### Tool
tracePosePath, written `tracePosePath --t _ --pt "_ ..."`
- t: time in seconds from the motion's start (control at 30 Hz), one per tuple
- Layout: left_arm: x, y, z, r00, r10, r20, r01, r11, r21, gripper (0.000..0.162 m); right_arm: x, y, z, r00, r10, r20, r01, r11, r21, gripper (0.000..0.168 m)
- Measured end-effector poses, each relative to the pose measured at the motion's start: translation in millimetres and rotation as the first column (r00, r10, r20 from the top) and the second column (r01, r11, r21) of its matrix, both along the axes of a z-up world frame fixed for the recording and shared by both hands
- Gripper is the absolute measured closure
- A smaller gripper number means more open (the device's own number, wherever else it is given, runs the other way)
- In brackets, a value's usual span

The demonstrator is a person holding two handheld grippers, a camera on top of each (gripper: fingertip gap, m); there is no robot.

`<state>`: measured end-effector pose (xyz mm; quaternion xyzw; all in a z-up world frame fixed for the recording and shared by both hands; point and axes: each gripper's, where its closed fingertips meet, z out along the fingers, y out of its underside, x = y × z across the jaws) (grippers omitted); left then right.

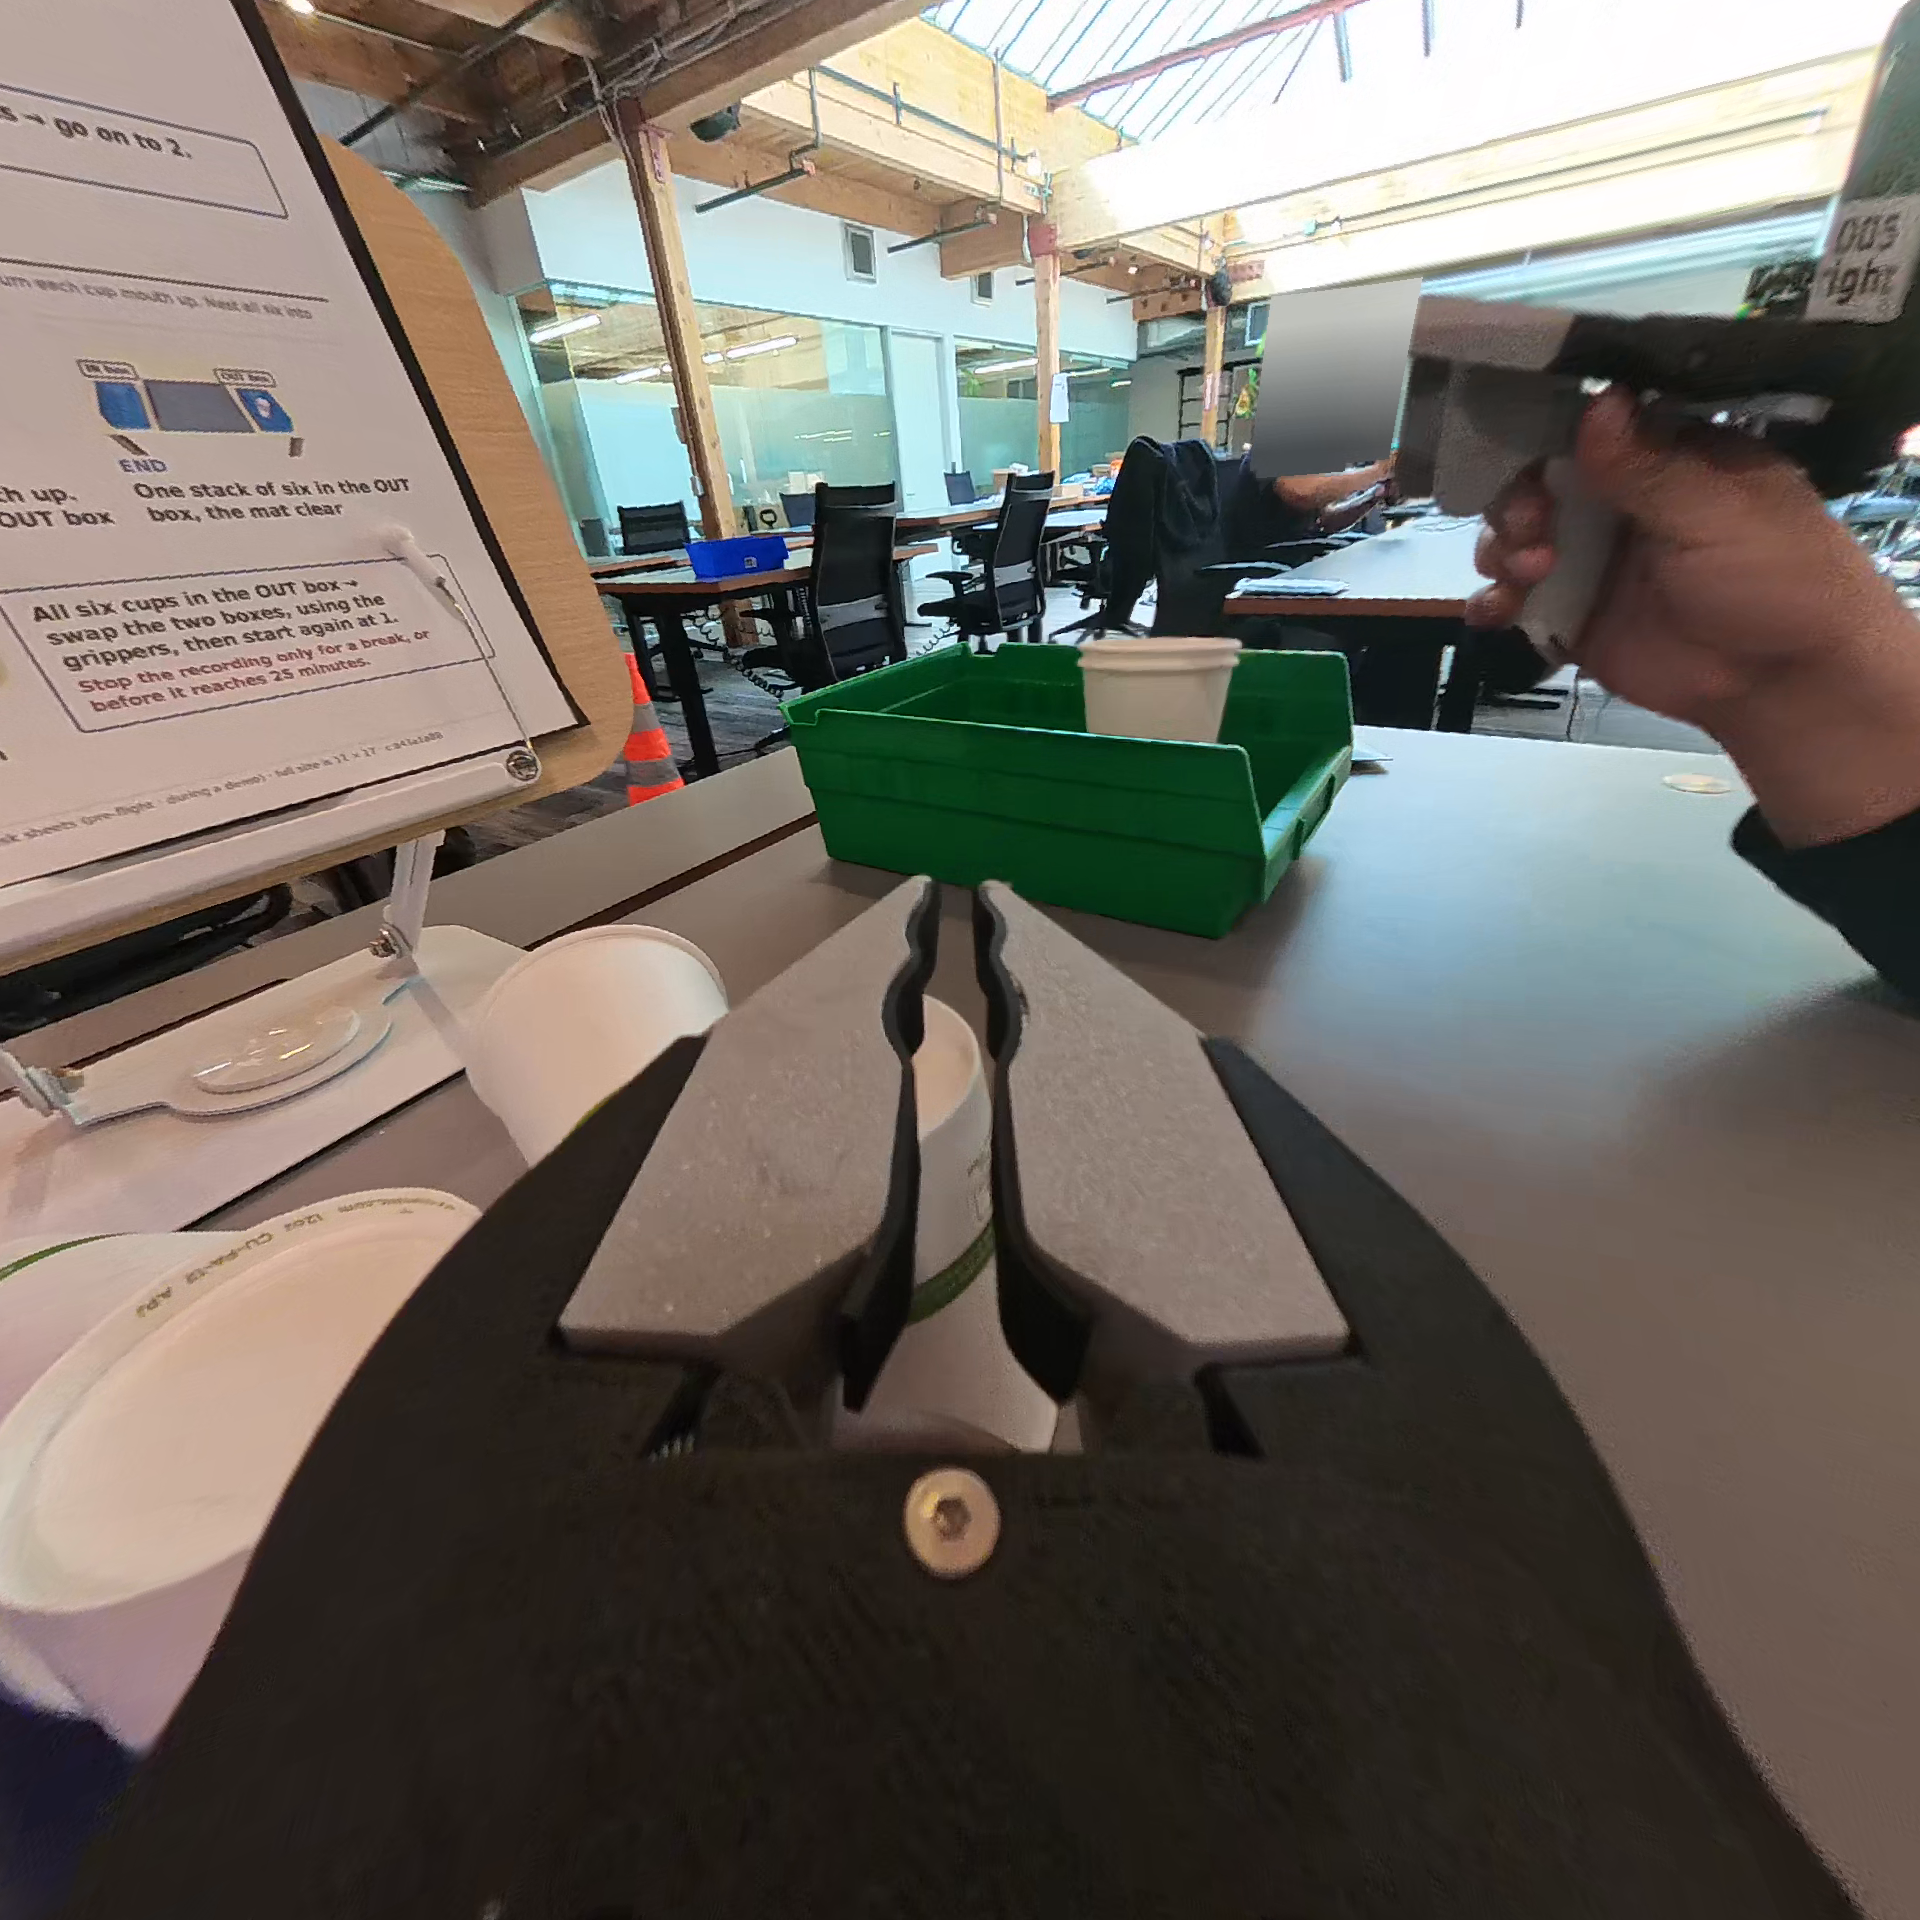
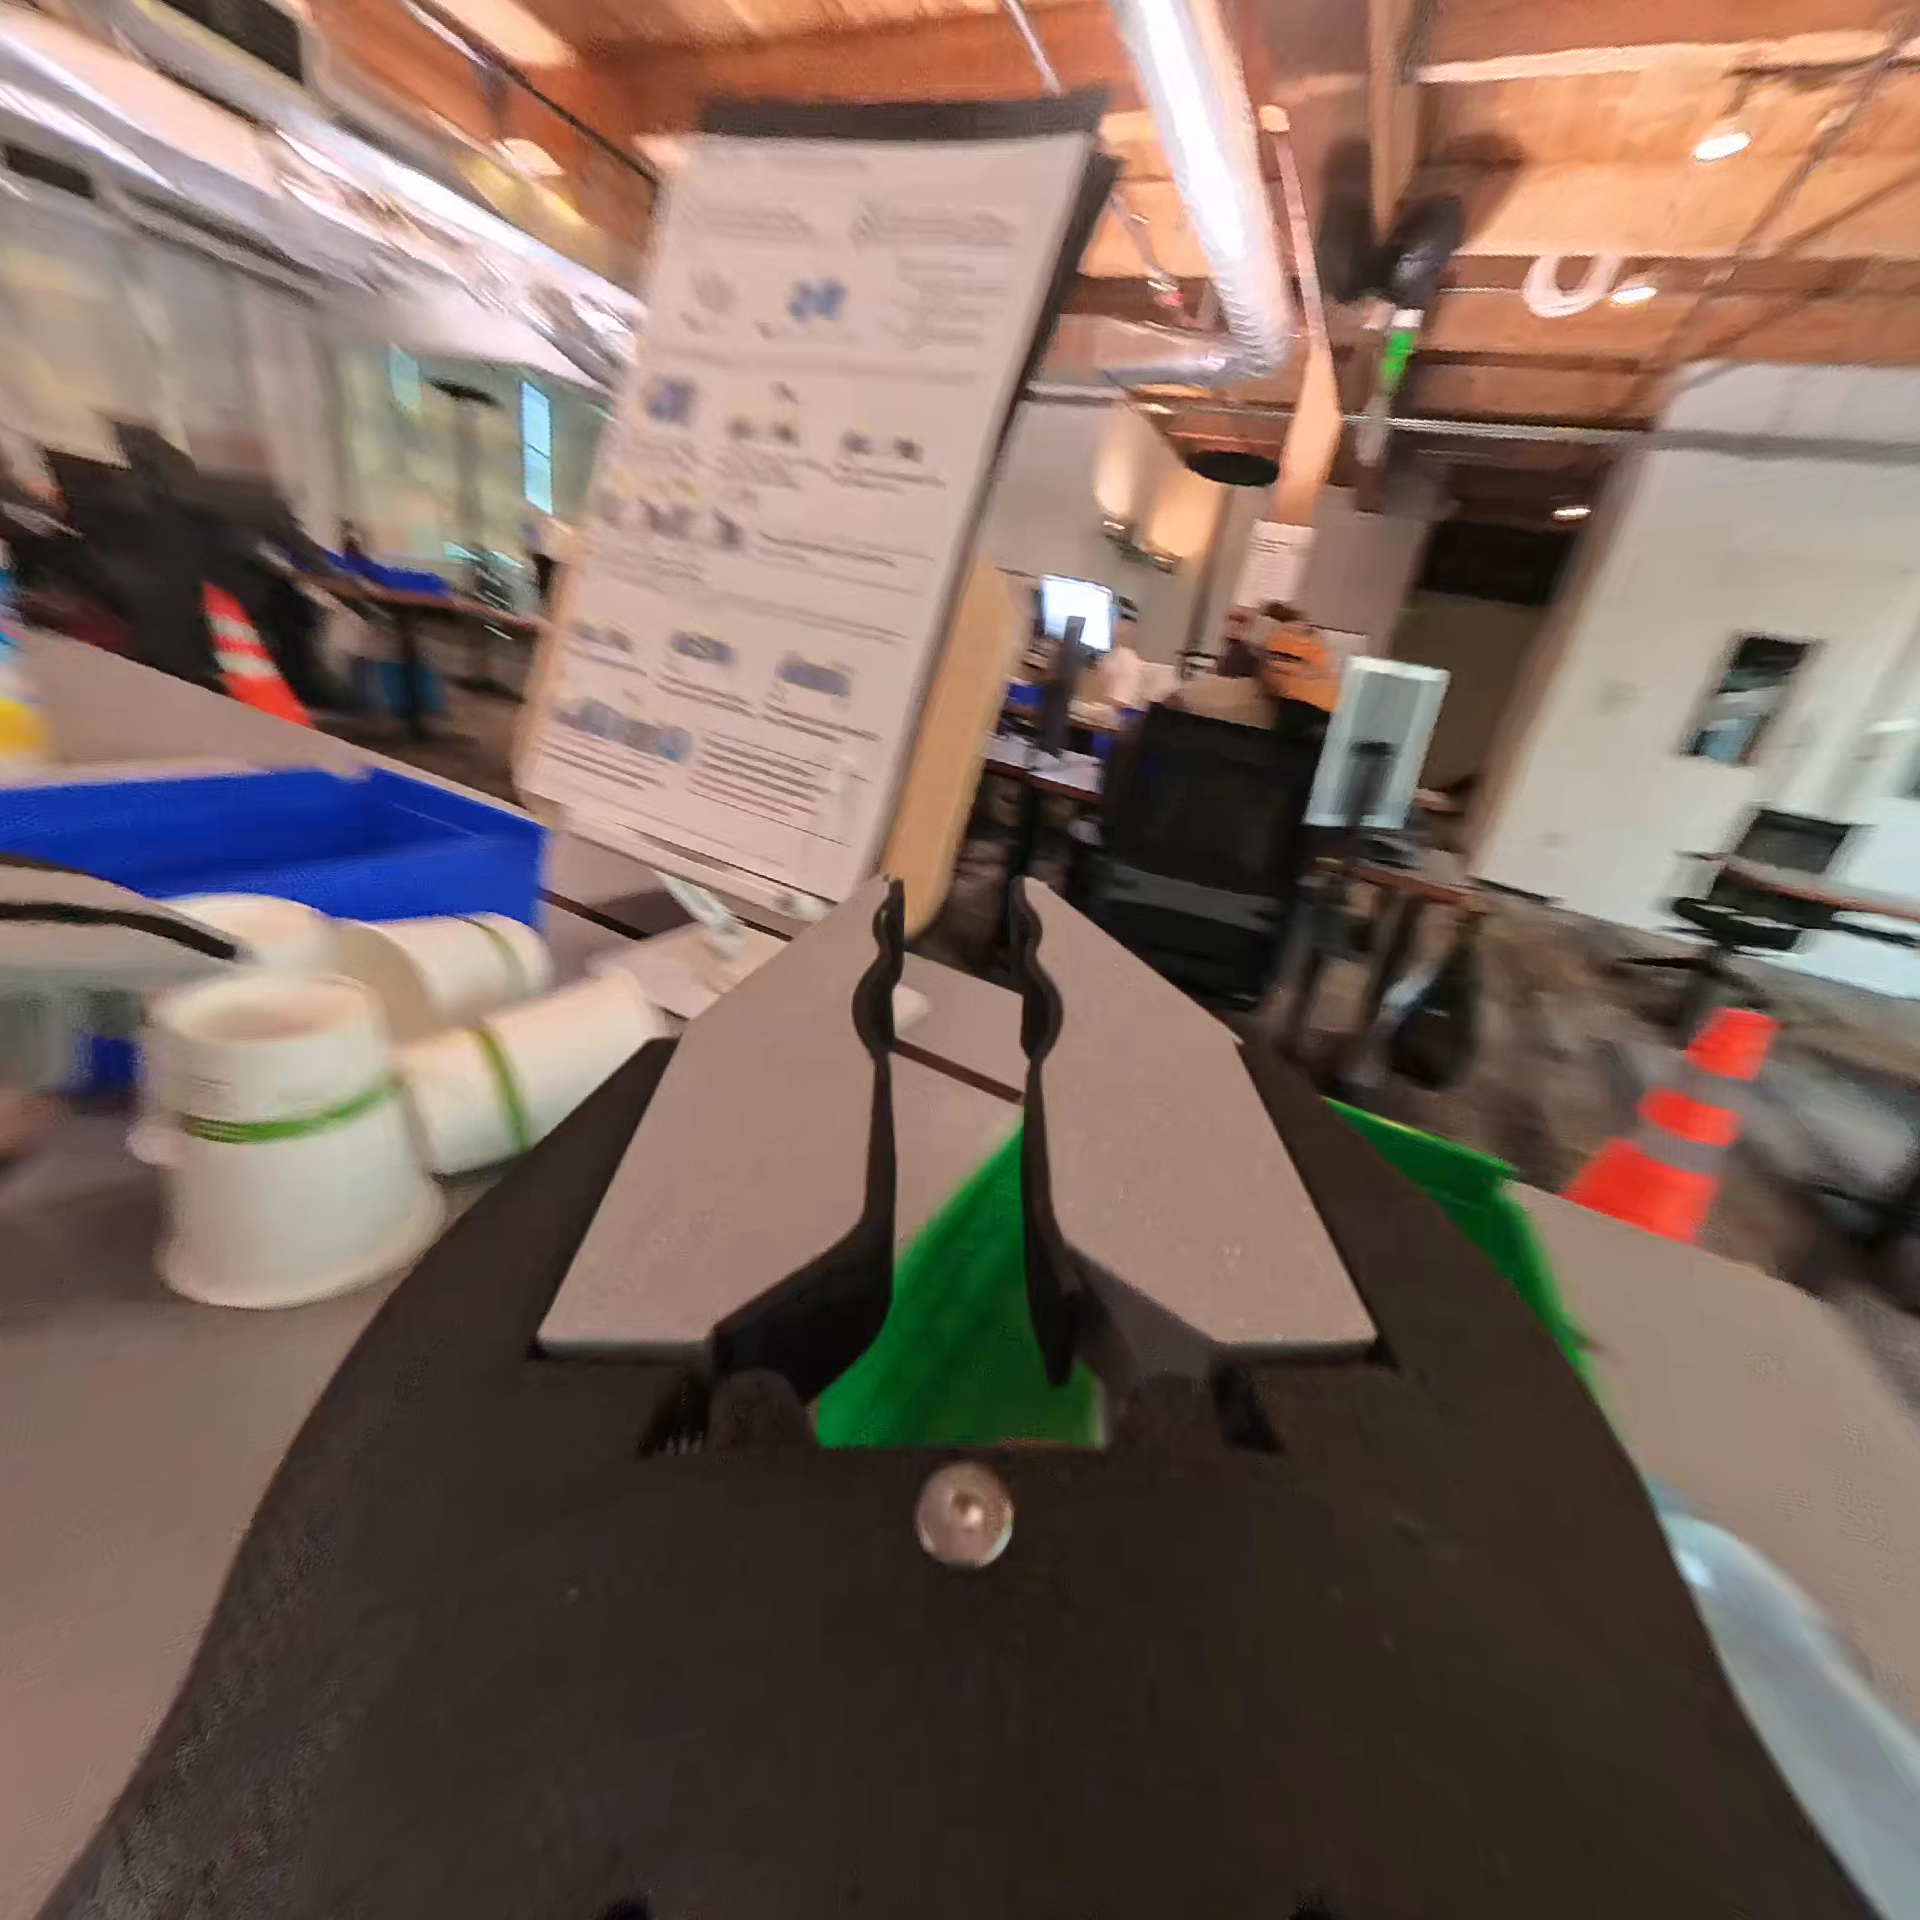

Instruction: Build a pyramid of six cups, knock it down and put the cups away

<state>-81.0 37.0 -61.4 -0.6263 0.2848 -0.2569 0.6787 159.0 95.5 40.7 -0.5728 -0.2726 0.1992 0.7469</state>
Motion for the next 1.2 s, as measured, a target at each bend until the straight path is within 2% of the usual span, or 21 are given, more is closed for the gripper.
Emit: tracePosePath --t 0.07,0.13,0.23,0.33,0.4,0.5,0.73,0.87,1.0,1.07,1.2 --pt "0.8 -0.5 -2.3 0.999 0.006 -0.038 -0.006 1.0 0.007 0.158 -33.0 -16.8 -2.3 0.985 0.16 -0.059 -0.163 0.986 -0.037 0.15" --pt "6.4 -4.4 -7.7 0.997 -0.029 -0.075 0.028 0.999 -0.021 0.156 -59.8 -21.8 -16.5 0.97 0.237 -0.051 -0.241 0.967 -0.084 0.147" --pt "9.2 -6.4 -13.7 0.992 -0.046 -0.116 0.039 0.998 -0.058 0.147 -83.5 -14.3 -47.9 0.968 0.25 0.027 -0.243 0.959 -0.142 0.144" --pt "3.6 -1.3 -17.3 0.989 0.0 -0.15 -0.01 0.998 -0.067 0.145 -93.3 -10.3 -68.3 0.961 0.269 0.067 -0.251 0.947 -0.2 0.139" --pt "-0.7 3.5 -21.8 0.982 0.04 -0.182 -0.054 0.996 -0.07 0.147 -92.6 -10.0 -69.0 0.962 0.266 0.066 -0.248 0.949 -0.197 0.139" --pt "-0.5 6.1 -31.9 0.969 0.054 -0.24 -0.075 0.994 -0.081 0.162 -87.7 -8.0 -67.3 0.966 0.248 0.067 -0.233 0.956 -0.178 0.14" --pt "-4.2 5.7 -32.0 0.963 0.053 -0.265 -0.081 0.992 -0.097 0.162 -81.8 -4.5 -67.5 0.97 0.238 0.056 -0.225 0.958 -0.179 0.14" --pt "-2.9 3.9 -24.2 0.975 0.04 -0.221 -0.06 0.995 -0.082 0.162 -84.3 -6.3 -68.5 0.967 0.249 0.062 -0.235 0.956 -0.178 0.14" --pt "8.8 -19.3 7.6 0.993 -0.091 -0.075 0.093 0.995 0.022 0.162 -93.2 -13.9 -72.1 0.949 0.312 0.053 -0.296 0.934 -0.201 0.139" --pt "8.2 -24.7 17.0 0.993 -0.11 -0.033 0.112 0.993 0.049 0.162 -101.7 -21.1 -77.1 0.928 0.369 0.054 -0.348 0.909 -0.231 0.137" --pt "6.8 -19.9 1.1 0.991 -0.124 -0.058 0.121 0.992 -0.042 0.162 -107.0 -21.1 -86.0 0.928 0.343 0.143 -0.309 0.926 -0.217 0.137"
